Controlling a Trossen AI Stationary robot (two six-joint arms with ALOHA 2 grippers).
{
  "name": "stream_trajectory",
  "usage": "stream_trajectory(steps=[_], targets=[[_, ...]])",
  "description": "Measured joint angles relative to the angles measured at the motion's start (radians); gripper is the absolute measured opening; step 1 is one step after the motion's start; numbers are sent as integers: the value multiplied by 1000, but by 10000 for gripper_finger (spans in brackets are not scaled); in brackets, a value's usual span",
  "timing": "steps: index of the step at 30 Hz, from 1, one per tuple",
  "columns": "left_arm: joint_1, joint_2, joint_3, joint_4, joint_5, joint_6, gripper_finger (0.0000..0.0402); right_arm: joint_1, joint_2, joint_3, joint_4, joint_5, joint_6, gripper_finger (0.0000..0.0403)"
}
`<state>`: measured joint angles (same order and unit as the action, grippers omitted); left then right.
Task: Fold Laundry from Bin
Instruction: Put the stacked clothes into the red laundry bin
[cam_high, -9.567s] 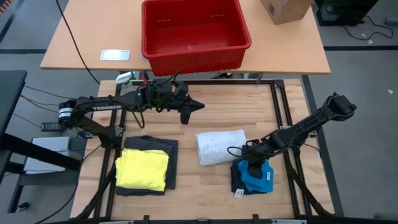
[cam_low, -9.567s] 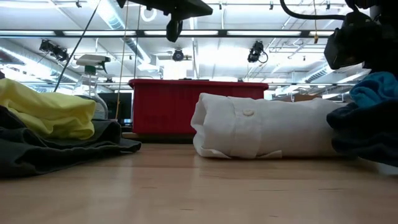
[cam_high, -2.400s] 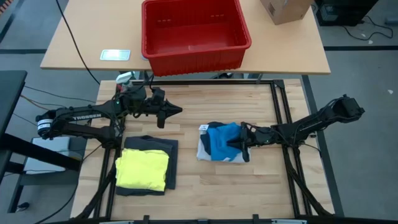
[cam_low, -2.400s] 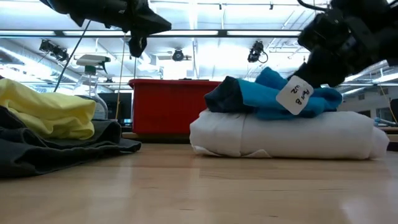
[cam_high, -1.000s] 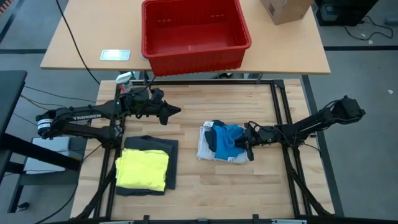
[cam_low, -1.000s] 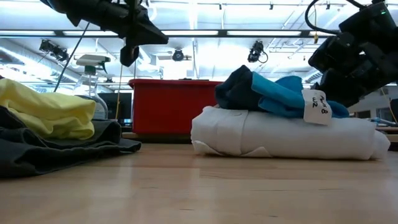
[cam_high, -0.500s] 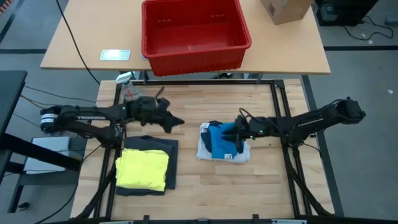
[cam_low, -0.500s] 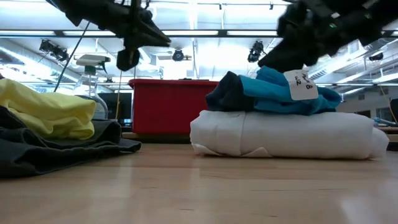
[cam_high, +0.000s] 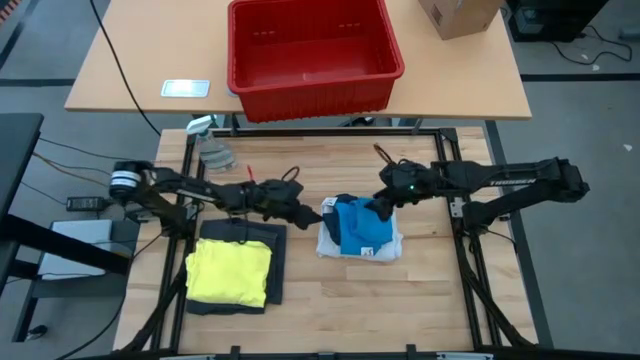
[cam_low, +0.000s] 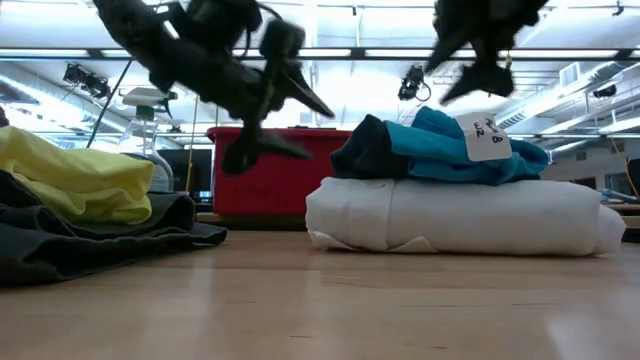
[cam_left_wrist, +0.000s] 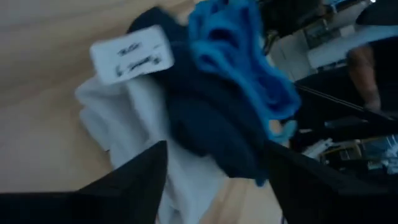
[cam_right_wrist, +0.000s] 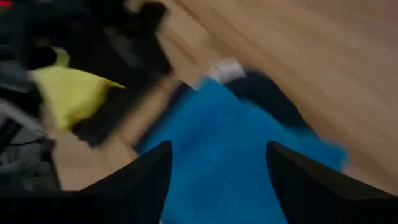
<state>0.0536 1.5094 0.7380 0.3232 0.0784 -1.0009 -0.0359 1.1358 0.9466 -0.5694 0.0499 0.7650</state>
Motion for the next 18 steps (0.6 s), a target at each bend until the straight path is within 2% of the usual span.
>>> stream_trajectory(steps=[6, 12, 18], targets=[[0, 105, 0, 78, 9, -97, 322, 17, 1, -99, -162, -41, 204, 309], [0, 179, 0, 283, 31, -99, 348, 23, -14, -221, -88, -128, 333, 358], [0, 254, 0, 324, 32, -148, 351, 23, -70, -322, -38, -124, 440, 375]])
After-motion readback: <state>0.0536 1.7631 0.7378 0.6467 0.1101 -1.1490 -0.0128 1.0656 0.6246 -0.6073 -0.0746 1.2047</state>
